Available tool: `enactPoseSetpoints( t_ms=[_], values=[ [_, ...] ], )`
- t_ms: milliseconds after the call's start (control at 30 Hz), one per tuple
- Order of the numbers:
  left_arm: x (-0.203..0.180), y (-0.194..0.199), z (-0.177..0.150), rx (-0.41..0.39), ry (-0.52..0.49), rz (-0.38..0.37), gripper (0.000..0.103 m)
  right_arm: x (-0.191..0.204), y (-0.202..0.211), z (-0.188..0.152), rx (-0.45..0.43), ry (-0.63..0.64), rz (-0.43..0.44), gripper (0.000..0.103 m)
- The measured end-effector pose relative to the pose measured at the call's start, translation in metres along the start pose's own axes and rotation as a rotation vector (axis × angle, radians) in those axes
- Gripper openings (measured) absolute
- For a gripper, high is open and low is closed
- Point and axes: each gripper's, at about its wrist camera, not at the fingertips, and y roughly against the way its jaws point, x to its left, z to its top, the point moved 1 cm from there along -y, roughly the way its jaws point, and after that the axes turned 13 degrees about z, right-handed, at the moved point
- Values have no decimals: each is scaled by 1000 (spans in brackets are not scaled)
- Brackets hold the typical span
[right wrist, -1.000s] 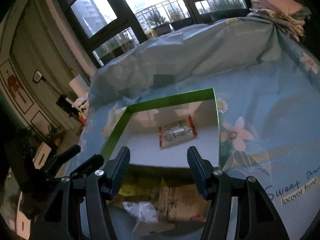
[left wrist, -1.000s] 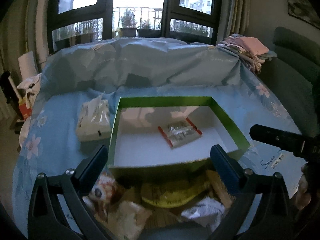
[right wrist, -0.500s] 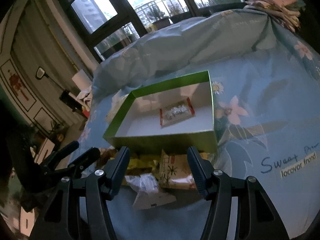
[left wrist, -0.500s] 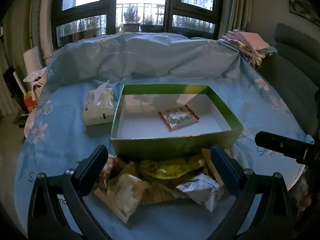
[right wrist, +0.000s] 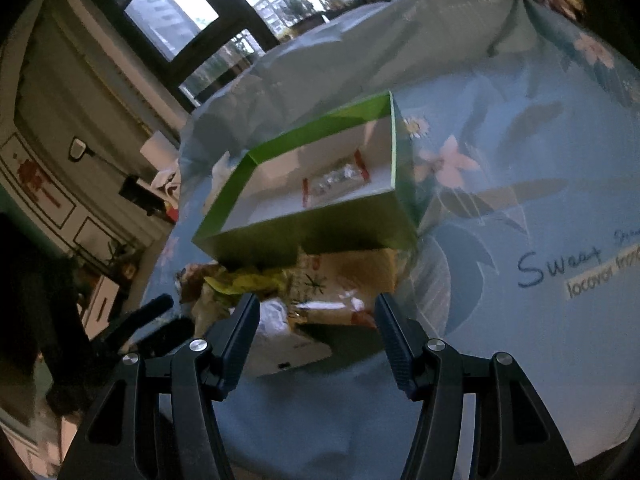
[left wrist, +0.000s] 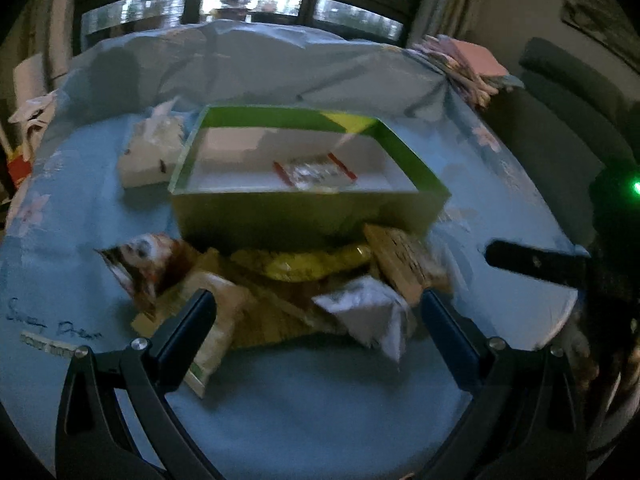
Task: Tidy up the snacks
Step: 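Move the right gripper back to the pile and grasp the beige printed bag, then carry the beige printed bag into the green box and open the right gripper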
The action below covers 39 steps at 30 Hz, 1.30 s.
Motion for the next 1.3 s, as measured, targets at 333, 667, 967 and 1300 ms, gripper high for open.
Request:
enactPoseSetpoints(
  t_ms=[333, 667, 967, 1300],
  values=[
    [-30, -9, 8, 6, -78, -164, 103, -25, -7, -12, 68, 1, -13, 60],
    [-66, -32, 33, 100, -73, -273, 97, -31, -22, -14, 128, 115, -49, 60],
    [-85, -52, 33, 174, -127, -246, 80, -34, -38, -12, 170, 179, -22, 60],
    [-84, -79, 33, 276, -94, -210, 54, -27, -49, -12, 164, 274, -7, 51]
  ],
)
